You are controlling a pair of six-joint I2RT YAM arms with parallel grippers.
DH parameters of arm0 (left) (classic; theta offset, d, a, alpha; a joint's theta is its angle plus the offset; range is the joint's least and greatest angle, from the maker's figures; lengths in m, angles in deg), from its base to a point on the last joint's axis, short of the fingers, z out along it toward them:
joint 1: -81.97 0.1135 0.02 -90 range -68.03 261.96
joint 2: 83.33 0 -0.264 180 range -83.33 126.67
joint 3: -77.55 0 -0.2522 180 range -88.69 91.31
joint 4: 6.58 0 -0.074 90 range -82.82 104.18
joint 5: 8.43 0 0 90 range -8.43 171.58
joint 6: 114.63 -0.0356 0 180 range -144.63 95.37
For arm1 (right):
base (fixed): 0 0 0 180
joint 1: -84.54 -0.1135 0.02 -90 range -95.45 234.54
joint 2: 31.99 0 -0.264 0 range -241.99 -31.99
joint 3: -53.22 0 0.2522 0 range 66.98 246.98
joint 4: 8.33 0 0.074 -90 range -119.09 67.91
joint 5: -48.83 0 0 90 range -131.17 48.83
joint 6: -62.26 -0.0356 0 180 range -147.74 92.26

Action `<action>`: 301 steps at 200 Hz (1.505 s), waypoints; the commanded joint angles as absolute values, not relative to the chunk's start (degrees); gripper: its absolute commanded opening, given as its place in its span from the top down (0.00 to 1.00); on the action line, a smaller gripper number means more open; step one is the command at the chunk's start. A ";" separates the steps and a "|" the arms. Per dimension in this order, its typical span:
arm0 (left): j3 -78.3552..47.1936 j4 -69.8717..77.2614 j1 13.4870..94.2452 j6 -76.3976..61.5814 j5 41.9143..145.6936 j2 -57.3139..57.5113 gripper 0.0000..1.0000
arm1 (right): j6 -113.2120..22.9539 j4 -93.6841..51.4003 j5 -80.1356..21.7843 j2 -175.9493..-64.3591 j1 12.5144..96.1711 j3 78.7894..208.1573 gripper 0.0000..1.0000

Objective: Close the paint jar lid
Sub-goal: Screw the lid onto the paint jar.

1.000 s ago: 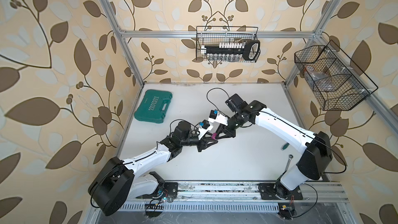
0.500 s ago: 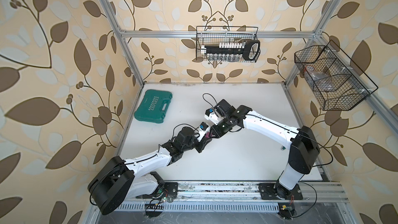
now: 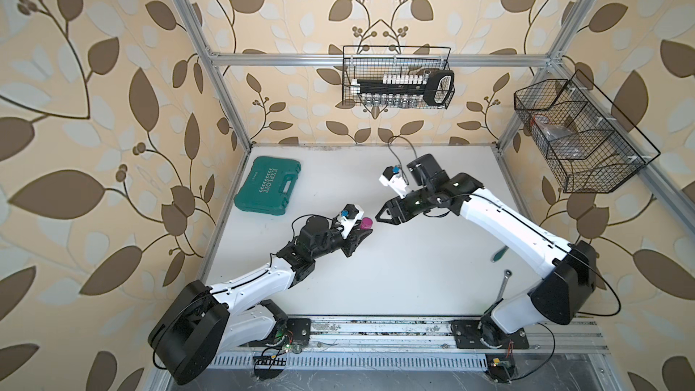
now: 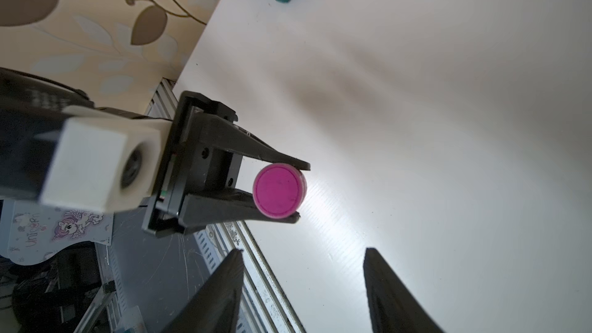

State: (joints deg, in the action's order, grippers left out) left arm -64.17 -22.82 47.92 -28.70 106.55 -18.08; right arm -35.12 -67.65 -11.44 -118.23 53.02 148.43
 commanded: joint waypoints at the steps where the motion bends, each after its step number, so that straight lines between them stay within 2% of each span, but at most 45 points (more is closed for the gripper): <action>1: -60.25 -26.33 47.99 -25.40 121.21 -15.53 1.00 | -23.02 -72.73 -4.57 -117.69 55.20 147.95 0.37; 25: -58.61 -27.44 47.88 -21.95 129.02 -13.85 1.00 | -14.34 -72.43 -0.18 -117.77 55.48 147.06 0.37; 61: -58.99 -21.49 47.78 -24.56 129.55 -17.04 1.00 | -5.48 -71.53 5.31 -116.43 55.16 144.48 0.37; 90: -58.73 -20.85 47.78 -24.85 130.00 -17.48 1.00 | -0.32 -72.78 3.68 -116.51 51.67 142.85 0.36; 138: -58.01 -20.28 47.78 -25.22 130.28 -16.71 1.00 | 0.12 -74.02 1.57 -118.98 49.46 144.49 0.36; 200: -57.94 -19.94 47.86 -25.51 129.91 -16.97 1.00 | -0.49 -75.17 -0.99 -121.17 47.66 146.75 0.45; 259: -58.17 -19.54 47.78 -25.82 129.85 -16.81 1.00 | -2.24 -77.00 -2.52 -122.56 47.56 149.54 0.45; 301: -57.95 -19.59 47.80 -25.82 129.39 -17.06 1.00 | -2.17 -77.57 -1.58 -123.11 47.59 149.82 0.53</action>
State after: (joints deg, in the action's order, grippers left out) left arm -60.24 -19.17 47.88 -24.66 129.06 -16.18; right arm -2.01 -75.87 -1.86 -121.70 47.86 147.82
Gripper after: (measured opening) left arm 0.323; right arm 0.488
